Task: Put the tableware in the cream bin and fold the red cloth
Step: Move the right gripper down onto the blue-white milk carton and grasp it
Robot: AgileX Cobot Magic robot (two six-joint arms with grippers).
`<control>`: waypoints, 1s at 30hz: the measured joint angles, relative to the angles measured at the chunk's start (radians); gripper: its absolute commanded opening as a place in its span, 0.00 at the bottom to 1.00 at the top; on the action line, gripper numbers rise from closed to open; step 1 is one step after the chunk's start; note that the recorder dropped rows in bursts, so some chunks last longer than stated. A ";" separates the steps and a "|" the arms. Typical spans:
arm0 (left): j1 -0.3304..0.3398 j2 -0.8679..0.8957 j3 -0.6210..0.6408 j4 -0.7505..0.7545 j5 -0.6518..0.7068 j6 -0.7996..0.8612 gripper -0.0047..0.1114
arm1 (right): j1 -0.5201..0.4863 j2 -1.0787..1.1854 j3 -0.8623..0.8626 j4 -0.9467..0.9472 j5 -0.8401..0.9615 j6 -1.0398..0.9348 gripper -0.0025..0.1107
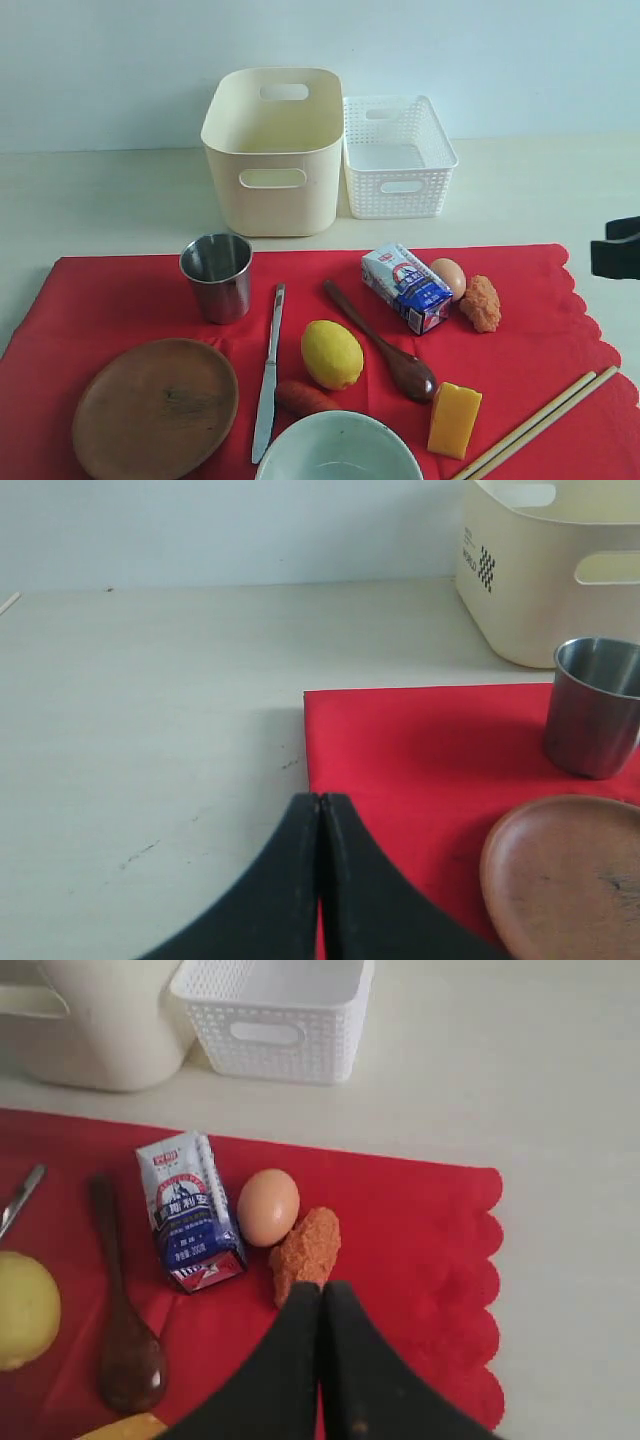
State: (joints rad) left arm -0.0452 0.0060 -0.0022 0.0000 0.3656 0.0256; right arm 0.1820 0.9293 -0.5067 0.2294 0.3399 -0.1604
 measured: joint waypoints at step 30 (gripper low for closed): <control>0.000 0.000 0.000 0.000 0.000 0.000 0.04 | 0.124 0.665 -0.493 0.138 0.234 -0.370 0.73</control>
State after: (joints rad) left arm -0.0452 0.0060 -0.0022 0.0000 0.3656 0.0256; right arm 0.3062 1.5944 -0.9999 0.3677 0.5741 -0.5306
